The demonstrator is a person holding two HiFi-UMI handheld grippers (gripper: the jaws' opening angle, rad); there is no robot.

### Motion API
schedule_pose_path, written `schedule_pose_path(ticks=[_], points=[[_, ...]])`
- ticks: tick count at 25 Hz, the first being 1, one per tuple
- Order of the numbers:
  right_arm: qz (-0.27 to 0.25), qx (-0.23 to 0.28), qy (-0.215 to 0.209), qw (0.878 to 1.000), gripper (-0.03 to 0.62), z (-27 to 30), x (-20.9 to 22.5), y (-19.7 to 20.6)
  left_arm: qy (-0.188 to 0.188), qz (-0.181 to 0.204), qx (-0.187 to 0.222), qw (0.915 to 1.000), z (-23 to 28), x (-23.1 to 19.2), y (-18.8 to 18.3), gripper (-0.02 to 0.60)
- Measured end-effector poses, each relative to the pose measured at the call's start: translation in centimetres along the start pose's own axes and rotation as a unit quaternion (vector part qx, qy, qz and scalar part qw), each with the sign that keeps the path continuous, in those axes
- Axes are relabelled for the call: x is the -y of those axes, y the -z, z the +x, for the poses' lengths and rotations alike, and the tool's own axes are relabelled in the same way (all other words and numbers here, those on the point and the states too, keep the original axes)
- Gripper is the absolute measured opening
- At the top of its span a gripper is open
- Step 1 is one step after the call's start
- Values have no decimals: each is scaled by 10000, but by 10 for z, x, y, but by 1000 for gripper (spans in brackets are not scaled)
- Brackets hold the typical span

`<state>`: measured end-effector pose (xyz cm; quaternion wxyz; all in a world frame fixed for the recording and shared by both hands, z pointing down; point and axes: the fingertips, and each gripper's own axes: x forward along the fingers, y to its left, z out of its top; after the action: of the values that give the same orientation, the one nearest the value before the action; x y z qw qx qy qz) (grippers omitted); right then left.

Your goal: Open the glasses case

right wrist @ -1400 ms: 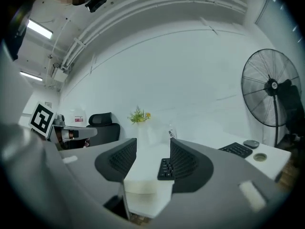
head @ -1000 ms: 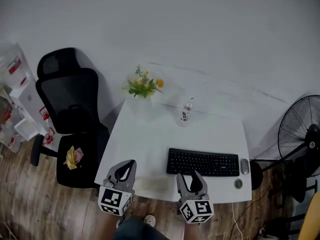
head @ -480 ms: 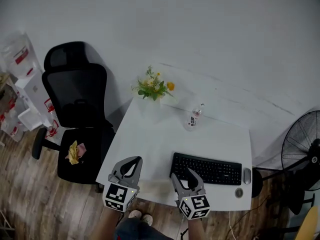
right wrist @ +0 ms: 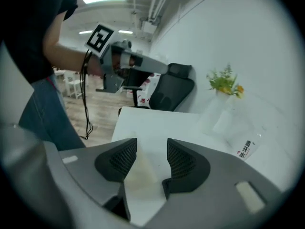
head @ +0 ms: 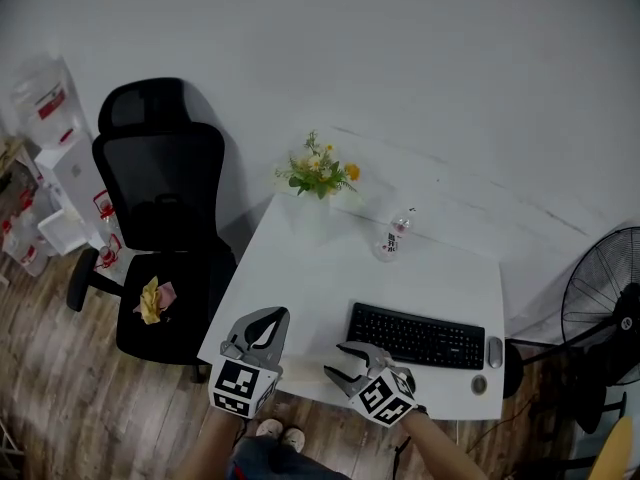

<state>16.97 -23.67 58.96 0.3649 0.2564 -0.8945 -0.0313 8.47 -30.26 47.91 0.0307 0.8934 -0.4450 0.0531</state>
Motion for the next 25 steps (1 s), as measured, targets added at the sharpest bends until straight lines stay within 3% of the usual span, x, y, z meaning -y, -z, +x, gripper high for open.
schedule_pose_path(ticks=[4, 11, 25], points=[[-918, -706, -549, 9918, 212, 14, -21, 19, 43, 16, -27, 10000, -1, 2, 0, 8], [-2184, -1601, -1050, 9569, 213, 28, -48, 56, 75, 27, 16, 10000, -1, 2, -3, 8], [-2846, -2061, -775, 9330, 207, 37, -52, 90, 16, 5, -49, 10000, -3, -4, 1, 8]])
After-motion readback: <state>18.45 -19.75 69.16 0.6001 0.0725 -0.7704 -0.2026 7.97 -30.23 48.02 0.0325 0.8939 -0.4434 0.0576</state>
